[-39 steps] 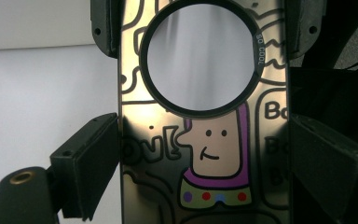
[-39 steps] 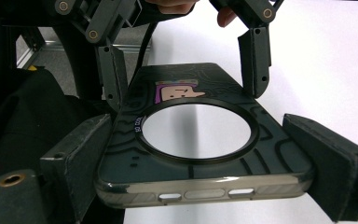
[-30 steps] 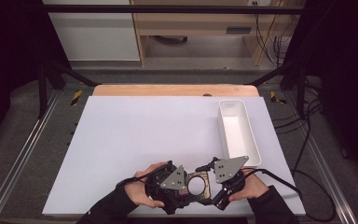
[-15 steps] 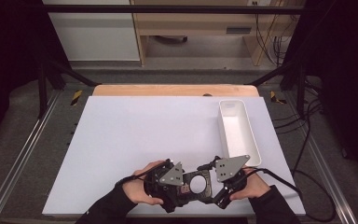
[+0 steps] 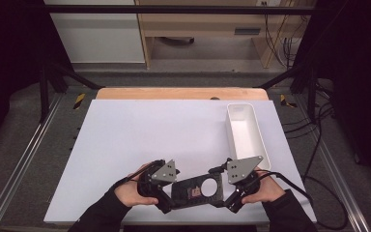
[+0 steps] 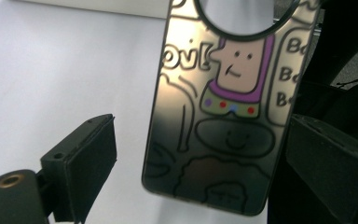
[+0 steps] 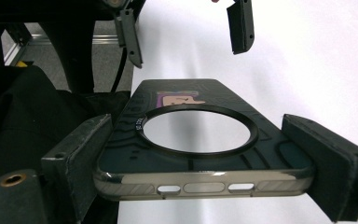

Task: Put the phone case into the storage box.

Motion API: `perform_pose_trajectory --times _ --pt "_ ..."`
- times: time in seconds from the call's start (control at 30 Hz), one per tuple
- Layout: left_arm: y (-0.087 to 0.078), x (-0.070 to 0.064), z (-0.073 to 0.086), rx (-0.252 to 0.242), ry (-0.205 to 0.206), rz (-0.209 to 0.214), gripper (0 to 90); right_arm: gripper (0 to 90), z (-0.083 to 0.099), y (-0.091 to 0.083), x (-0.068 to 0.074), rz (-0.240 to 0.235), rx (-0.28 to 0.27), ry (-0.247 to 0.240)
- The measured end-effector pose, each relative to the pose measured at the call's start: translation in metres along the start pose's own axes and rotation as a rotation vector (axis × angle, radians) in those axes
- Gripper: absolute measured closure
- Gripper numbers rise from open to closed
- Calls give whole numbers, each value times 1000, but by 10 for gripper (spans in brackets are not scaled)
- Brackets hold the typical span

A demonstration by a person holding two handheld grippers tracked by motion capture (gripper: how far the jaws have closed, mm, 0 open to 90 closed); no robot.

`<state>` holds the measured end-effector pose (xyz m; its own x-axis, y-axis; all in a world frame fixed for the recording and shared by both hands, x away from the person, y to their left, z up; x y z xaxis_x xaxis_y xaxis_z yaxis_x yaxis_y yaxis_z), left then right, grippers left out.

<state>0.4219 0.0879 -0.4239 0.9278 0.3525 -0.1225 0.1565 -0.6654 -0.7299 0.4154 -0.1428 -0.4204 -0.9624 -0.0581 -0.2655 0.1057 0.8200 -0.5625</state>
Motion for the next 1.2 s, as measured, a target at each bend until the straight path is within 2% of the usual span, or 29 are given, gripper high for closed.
perform_pose_trajectory --times 0.17,0.23,0.37,0.47,0.7,0.8,0.97,1.2 --pt "-2 5 2 -5 -4 -13 51 120 -4 -5 -3 5 21 0" --pt "-2 5 3 8 21 -32 48 120 -6 -6 -5 5 31 -4" --pt "-2 6 5 41 3 -36 30 120 -10 -9 -9 4 45 -7" --pt "0 8 6 78 -15 -22 22 120 -13 -10 -12 3 54 -9" --pt "8 8 5 157 -21 -8 14 120 -19 -10 -17 -7 78 -15" --pt "12 8 4 187 -13 1 3 120 -22 -8 -19 -18 94 -15" --pt "17 8 2 202 -2 18 0 121 -25 -4 -21 -28 114 -17" --pt "26 7 -2 246 27 13 0 121 -32 -1 -23 -43 137 -21"
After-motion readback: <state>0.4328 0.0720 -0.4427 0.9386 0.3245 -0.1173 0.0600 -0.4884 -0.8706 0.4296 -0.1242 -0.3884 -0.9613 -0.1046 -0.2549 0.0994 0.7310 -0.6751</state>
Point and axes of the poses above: each handheld gripper's, and its own axes: y roughly forward along the jaws, z roughly out of its underside, x roughly to its left, the point moved 3 cm from there along y, roughly forward along the jaws, and after that the axes turned 14 degrees about -y, right-handed, at the moved point
